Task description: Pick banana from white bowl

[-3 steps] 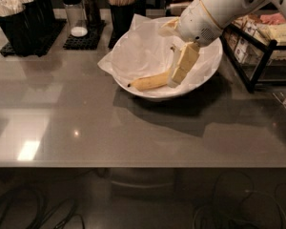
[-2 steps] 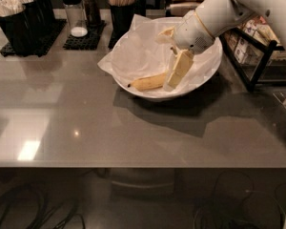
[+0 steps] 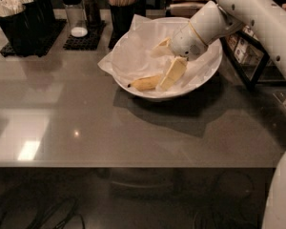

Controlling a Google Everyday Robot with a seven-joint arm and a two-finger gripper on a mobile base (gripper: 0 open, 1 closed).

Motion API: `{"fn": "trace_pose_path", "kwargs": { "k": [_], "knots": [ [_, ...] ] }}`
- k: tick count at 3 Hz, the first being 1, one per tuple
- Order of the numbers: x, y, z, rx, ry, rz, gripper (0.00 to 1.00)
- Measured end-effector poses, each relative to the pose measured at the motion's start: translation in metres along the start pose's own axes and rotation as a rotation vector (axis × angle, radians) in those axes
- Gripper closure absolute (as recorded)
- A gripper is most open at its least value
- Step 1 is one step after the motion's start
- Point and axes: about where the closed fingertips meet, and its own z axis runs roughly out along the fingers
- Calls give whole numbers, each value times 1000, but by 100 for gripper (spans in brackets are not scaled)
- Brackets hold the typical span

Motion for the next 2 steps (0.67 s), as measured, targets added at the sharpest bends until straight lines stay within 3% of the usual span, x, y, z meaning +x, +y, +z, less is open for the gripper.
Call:
{"fn": "trace_pose_path", "kwargs": {
  "k": [1,2],
  "knots": [
    [0,0,1,-1,-1,0,17],
    [3,-2,21,-44,-10,4,10]
  ]
}}
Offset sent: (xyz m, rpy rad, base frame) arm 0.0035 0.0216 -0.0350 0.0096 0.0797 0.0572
